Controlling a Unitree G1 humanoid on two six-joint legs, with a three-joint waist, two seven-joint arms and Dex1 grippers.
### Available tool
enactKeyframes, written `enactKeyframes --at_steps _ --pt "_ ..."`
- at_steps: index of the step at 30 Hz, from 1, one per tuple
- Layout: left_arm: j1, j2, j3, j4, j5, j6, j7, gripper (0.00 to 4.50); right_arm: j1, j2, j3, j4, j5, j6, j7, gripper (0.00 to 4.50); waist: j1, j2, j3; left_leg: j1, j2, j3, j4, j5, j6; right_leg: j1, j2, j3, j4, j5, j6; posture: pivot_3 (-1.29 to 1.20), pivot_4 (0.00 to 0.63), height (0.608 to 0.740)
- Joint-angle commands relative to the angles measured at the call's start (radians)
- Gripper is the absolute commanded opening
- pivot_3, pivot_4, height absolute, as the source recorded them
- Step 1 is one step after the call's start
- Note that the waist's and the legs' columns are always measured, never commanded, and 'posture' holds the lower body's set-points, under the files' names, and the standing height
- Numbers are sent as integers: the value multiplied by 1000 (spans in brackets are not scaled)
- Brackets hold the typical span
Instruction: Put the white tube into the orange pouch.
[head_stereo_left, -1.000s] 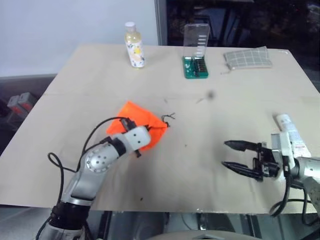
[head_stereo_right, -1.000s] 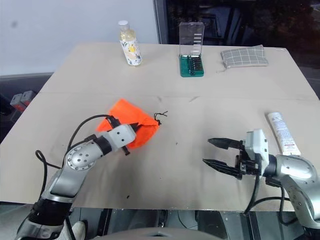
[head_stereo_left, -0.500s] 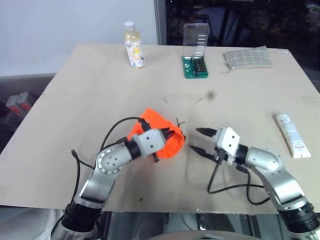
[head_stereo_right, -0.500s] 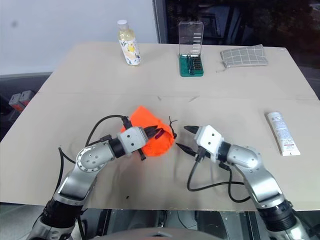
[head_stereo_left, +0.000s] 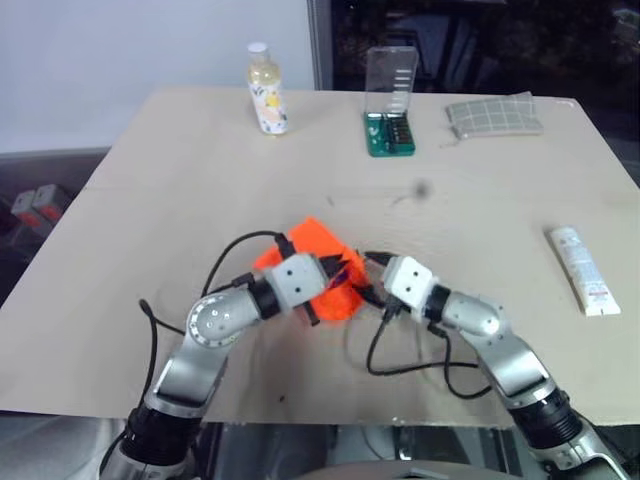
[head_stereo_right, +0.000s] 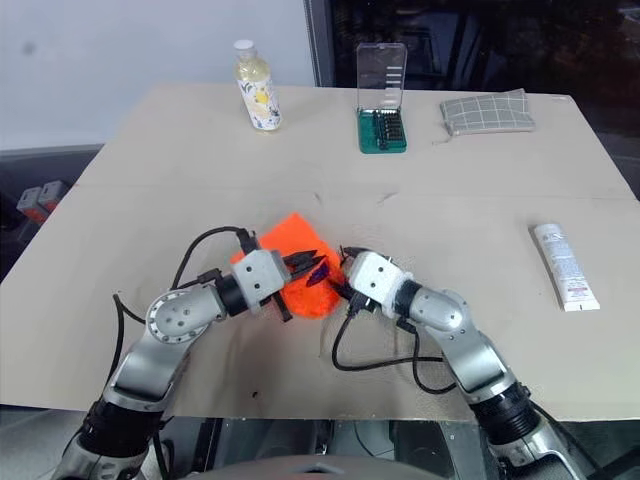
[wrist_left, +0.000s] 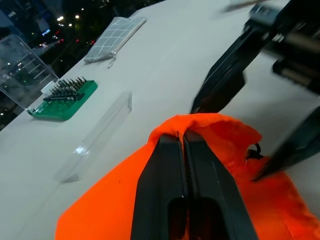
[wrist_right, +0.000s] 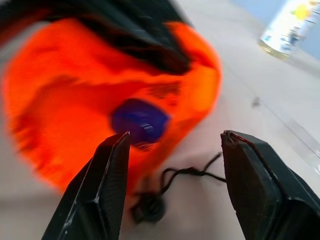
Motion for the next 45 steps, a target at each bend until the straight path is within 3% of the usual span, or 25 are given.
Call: enactKeyframes --at_steps 1,5,6,12,15,19,25,33,45 --pt "22 25 32 -46 -26 -17 -12 0 -27 24 -52 -5 10 -2 -49 2028 0 0 0 0 0 0 0 0 0 0 0 0 0 0 0 0 150 740" --pt "51 38 48 -48 -35 -37 -8 0 -22 31 -61 -7 -2 6 -76 185 0 0 0 0 0 0 0 0 -1 0 0 0 0 0 0 0 150 740" --pt "63 47 56 -42 -23 -59 -6 0 -20 32 -62 -17 2 10 -77 43 -1 0 0 0 0 0 0 0 0 0 0 0 0 0 0 0 150 740" --pt "113 78 93 -5 16 -156 19 0 -22 50 -66 -57 32 32 -75 43 -5 1 1 0 0 0 0 0 1 0 0 0 0 0 0 0 150 740" --pt "114 83 79 1 71 -214 40 837 -37 63 -55 -62 30 53 -78 0 -5 1 1 0 0 0 0 -1 1 0 0 0 0 0 0 0 150 740" --pt "101 62 70 -8 145 -256 95 2600 -57 98 -51 -75 36 113 -91 0 -7 1 1 0 0 0 0 -1 1 0 0 0 0 0 0 0 150 740" --pt "101 0 58 -65 133 -197 135 2600 -80 152 -25 -115 45 218 -105 0 -15 1 1 0 0 0 -1 -1 1 -1 0 0 0 0 0 0 150 740" --pt "123 -59 8 -161 247 -75 189 2600 -109 149 3 -178 39 330 -100 0 -22 1 1 0 0 0 -1 -1 1 -1 0 0 0 0 0 0 150 740" --pt "59 -95 21 -195 288 61 235 2600 -271 168 -163 -279 147 607 -151 0 -22 1 1 -2 0 0 -1 -1 1 -4 -1 0 2 0 0 0 150 740"
